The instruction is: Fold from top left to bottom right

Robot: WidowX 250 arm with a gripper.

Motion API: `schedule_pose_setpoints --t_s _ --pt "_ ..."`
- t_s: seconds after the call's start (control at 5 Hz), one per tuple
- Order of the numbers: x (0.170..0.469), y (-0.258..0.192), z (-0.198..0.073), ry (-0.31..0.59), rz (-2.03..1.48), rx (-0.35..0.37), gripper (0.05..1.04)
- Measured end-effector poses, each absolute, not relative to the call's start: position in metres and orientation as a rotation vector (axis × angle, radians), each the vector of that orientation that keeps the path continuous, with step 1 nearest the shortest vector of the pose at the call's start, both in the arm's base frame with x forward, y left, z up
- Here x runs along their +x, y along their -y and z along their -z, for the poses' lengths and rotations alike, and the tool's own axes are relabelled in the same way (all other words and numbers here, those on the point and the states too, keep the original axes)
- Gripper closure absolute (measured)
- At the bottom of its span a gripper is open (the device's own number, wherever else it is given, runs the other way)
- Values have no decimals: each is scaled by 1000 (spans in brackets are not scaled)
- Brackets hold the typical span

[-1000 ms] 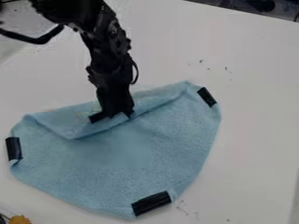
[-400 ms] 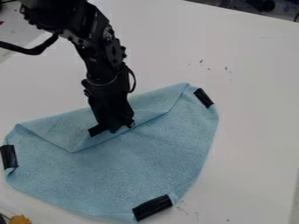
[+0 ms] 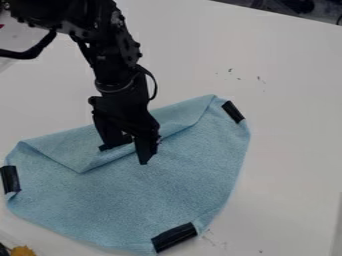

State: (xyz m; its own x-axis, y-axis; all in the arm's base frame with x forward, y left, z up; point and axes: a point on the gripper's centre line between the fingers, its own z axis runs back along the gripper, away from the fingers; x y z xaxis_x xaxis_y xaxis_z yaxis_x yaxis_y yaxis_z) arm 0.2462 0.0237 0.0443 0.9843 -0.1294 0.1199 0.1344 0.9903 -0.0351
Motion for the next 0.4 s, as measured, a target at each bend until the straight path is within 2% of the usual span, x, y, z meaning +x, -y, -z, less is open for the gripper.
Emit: schedule_pose_setpoints --t_s 0.2,0.4 --pt "236 -7 -56 119 59 -70 73" --pt "238 -9 -59 141 93 -5 79"
